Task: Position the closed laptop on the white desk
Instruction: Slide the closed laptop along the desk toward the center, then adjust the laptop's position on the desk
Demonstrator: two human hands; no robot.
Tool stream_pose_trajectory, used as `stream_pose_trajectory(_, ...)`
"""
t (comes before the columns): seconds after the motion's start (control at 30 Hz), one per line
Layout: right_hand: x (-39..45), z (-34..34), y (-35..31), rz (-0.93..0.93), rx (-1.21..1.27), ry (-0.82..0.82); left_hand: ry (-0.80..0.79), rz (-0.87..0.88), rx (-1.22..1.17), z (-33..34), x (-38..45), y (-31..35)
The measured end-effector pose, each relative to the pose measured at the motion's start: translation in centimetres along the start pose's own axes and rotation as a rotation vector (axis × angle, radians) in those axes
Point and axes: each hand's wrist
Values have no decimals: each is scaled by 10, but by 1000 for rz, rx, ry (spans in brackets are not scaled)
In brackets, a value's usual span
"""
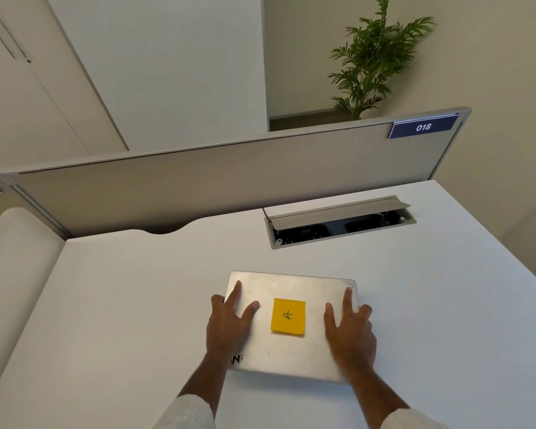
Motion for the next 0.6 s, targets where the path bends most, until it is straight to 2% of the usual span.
stream_pose_trajectory(0.6,-25,24,2,42,-18,-37,-33,7,26,10,-3,-32)
Point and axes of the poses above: each hand's wrist, its own x-axis towards the middle knuckle, its own z-axis out of the palm, y = z × x, and after that the axes turned 4 degrees about y, right-handed
